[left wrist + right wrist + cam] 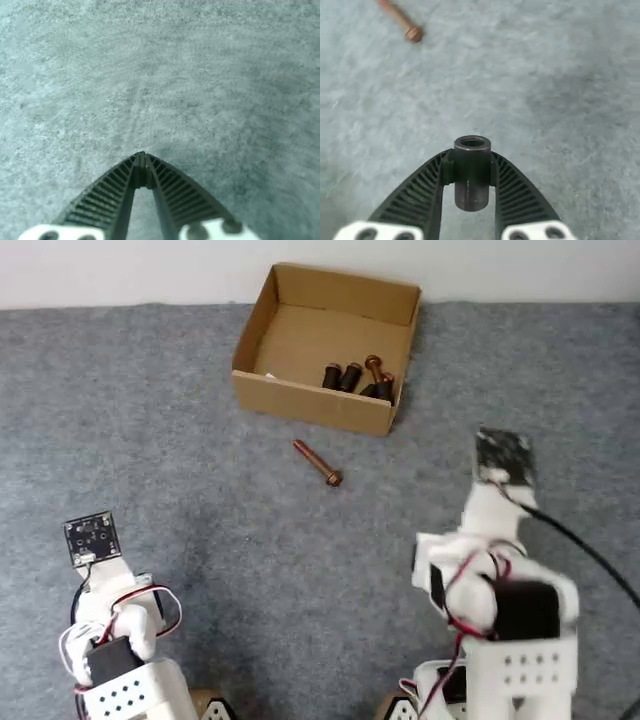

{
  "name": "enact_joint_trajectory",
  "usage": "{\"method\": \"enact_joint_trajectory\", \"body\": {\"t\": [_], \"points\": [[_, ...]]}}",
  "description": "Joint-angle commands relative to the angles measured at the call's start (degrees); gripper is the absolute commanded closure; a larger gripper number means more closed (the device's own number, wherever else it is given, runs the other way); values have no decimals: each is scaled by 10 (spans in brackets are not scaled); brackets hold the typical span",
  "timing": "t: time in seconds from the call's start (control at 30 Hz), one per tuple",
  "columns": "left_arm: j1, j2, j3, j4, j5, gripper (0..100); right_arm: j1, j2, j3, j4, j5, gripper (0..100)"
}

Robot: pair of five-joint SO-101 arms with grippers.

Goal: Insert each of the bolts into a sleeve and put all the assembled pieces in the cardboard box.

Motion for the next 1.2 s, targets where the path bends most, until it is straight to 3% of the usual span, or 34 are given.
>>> {"method": "enact_joint_trajectory", "body": {"t": [0.0,0.23,0.37,0.53,0.77,0.93,1.17], "points": [[14,-4,-11,-15,5,995,42,-92,76,-51,-3,991],[42,2,-108,-11,6,995,52,-257,201,-62,-4,991],[72,3,-186,44,6,995,52,-320,239,-59,-4,991],[99,3,-261,109,7,995,53,-331,242,-59,-13,991],[99,37,-306,113,9,995,53,-331,244,-55,-41,991],[122,138,-392,112,102,995,53,-334,248,-56,-41,991],[277,362,-562,112,215,994,54,-331,249,-56,-41,991]]}}
